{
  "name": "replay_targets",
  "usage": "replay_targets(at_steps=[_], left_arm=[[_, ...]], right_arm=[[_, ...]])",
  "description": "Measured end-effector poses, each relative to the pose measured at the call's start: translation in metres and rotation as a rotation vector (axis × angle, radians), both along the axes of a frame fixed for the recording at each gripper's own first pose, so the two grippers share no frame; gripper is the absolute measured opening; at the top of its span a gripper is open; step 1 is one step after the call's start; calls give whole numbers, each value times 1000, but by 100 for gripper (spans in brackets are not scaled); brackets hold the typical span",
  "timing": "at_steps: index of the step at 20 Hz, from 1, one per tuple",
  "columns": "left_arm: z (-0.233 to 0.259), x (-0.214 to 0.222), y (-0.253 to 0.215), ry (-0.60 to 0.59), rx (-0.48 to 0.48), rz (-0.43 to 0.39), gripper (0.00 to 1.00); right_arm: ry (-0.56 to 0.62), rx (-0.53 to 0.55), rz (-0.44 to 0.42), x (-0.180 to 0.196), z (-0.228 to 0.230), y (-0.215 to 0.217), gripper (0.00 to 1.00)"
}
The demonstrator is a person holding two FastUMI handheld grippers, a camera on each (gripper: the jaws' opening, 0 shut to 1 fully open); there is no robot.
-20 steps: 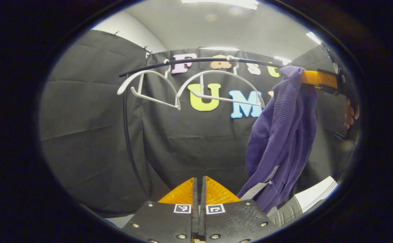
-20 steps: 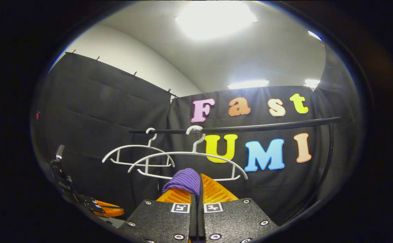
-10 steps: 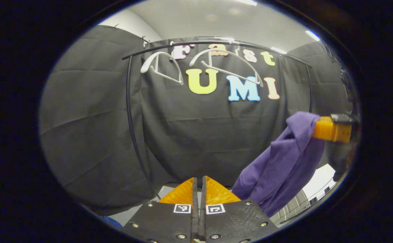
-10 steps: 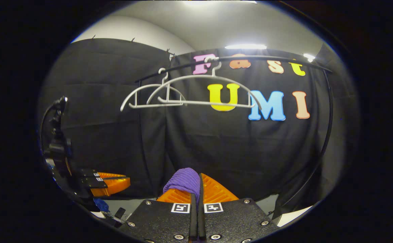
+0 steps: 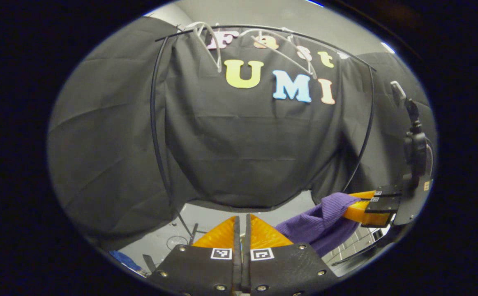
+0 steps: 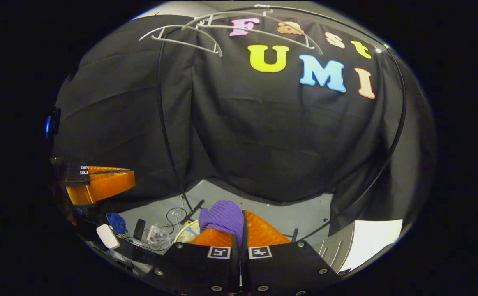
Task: Grasp the clothes on the hanger with both hands and then place them into the laundry hamper below.
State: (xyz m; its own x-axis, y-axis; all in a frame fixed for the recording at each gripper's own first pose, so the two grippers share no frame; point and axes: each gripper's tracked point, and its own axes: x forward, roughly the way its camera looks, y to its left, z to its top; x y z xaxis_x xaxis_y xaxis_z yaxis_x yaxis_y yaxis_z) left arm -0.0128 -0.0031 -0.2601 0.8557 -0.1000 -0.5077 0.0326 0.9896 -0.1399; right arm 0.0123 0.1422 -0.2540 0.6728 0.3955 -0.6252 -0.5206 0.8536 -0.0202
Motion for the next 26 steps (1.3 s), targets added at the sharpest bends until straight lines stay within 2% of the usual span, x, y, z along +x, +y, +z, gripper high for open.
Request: replay_targets(at_steps=[1,3,5,7,8,9,12,13,14,20,23,26], left_arm=[[-13,-7,2,22,5,0,5],[-34,-7,3,64,25,-18,1],[-41,-13,-1,100,25,-45,2],[-56,-16,-9,138,1,-73,2],[-71,-18,-13,162,-6,-77,1],[-86,-26,-17,184,-17,-79,7],[-121,-30,-15,231,-26,-77,76],[-110,-39,-9,229,-15,-79,99],[-111,-39,-9,228,-5,-84,98],[-81,-28,-11,177,19,-99,99],[-32,-12,-15,86,47,-106,98],[40,11,-27,-37,34,-84,99]], right_arm=[[30,-13,-12,-4,-13,-2,2],[84,-42,-33,-20,-43,-9,2],[128,-69,-37,-26,-61,-11,3],[173,-109,-30,-35,-78,-14,7],[194,-125,-29,-39,-86,-14,13],[203,-139,-35,-42,-88,-17,17],[177,-151,-75,-39,-83,-22,83],[167,-153,-88,-40,-78,-24,93],[156,-148,-101,-40,-74,-25,96],[83,-89,-189,-30,-30,-37,96],[-3,-15,-227,-16,16,-46,96],[-121,48,-252,2,73,-64,95]])
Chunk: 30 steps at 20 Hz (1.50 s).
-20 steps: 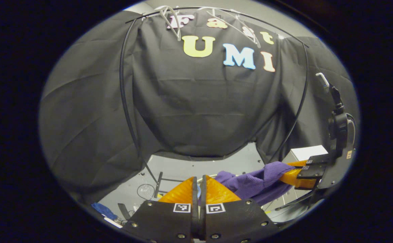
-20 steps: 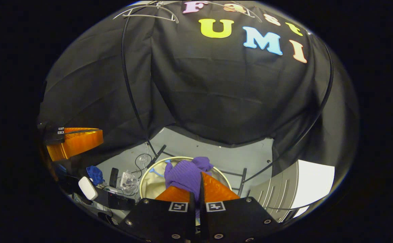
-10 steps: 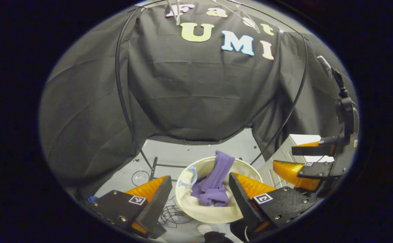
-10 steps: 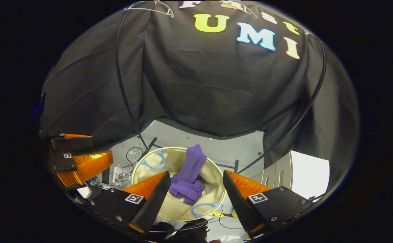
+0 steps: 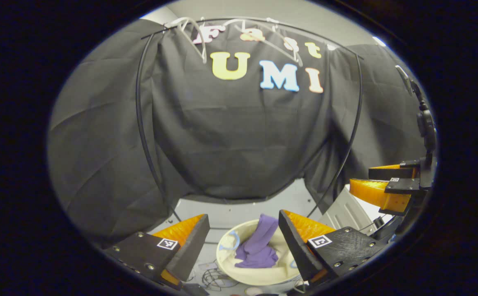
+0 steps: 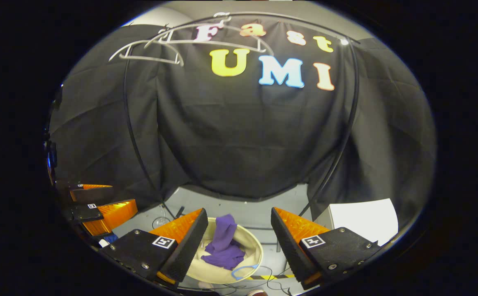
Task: Grasp the clothes on the hanger with both hands and then place them into the laundry hamper below.
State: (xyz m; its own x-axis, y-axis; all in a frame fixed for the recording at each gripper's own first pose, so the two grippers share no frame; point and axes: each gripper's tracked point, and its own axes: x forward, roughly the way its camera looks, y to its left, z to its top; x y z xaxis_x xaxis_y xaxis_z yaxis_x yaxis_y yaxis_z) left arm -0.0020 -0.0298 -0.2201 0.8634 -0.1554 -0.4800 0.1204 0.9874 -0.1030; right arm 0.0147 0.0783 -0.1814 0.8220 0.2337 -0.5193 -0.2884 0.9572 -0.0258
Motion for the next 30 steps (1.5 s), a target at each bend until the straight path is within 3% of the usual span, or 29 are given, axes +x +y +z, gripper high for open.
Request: replay_targets(at_steps=[8,12,17,22,30], left_arm=[[202,35,-20,-308,-12,100,100],[264,45,-16,-401,0,149,100],[329,36,-2,-465,60,194,100],[344,20,-4,-499,127,210,99],[344,13,-2,-510,148,238,100]], right_arm=[[-295,121,-44,28,158,-75,95],[-422,106,-76,35,220,-127,96],[-478,85,-136,37,258,-191,95],[-527,103,-201,24,267,-227,96],[-540,139,-202,18,261,-230,95]])
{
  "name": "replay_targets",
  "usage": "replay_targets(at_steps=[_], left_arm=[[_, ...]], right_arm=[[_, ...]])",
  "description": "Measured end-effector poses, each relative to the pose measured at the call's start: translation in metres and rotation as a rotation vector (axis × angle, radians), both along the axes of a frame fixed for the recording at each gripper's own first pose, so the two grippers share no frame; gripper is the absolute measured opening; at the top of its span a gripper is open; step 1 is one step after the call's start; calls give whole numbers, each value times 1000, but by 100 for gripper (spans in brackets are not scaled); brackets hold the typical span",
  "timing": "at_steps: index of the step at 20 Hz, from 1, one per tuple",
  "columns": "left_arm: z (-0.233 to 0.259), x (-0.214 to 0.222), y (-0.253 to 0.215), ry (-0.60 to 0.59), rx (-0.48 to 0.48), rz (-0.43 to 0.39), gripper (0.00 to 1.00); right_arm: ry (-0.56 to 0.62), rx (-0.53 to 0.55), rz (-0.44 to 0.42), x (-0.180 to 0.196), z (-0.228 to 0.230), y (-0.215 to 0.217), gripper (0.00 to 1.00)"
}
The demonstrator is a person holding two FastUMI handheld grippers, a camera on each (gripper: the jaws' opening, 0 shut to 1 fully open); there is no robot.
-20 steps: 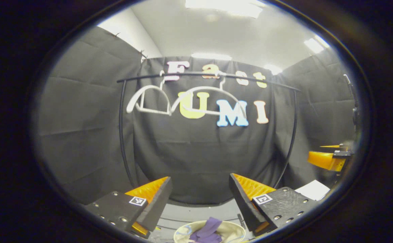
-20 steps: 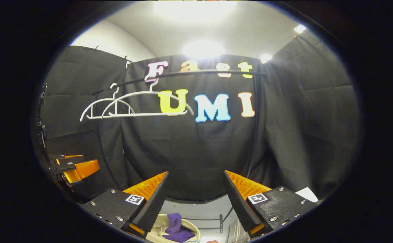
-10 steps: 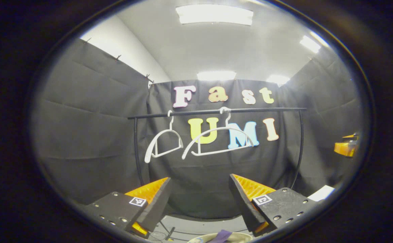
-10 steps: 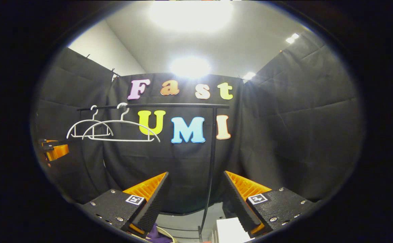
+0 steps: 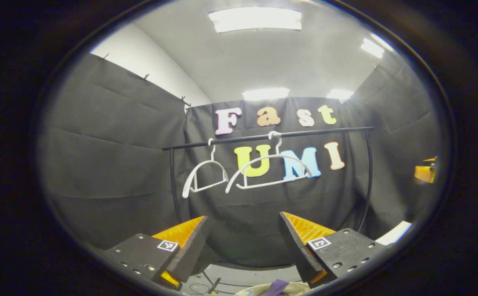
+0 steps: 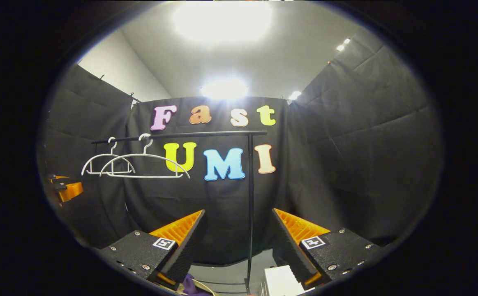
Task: Grasp the clothes on the hanger with both hands and then place them into the laundry hamper below.
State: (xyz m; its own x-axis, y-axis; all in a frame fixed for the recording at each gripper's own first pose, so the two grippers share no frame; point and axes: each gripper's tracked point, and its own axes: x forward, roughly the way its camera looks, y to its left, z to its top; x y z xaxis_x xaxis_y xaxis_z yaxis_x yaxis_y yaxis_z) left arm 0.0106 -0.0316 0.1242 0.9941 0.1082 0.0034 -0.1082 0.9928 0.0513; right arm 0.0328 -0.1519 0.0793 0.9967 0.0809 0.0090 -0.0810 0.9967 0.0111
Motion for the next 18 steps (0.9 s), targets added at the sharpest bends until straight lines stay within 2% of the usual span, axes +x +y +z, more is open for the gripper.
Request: replay_targets(at_steps=[5,6,13,14,17,18], left_arm=[[3,-4,0,-17,4,7,100],[4,-4,0,-18,9,9,98],[1,-7,2,-16,15,25,98],[1,-6,2,-16,13,27,100],[0,-8,4,-14,9,36,98],[0,-7,3,-15,8,34,100]], right_arm=[[3,0,3,3,-4,3,95],[3,5,4,4,-4,3,95],[13,37,4,7,-6,9,95],[11,37,2,8,-6,9,95],[20,36,3,11,-8,13,95],[23,36,4,12,-8,14,95]])
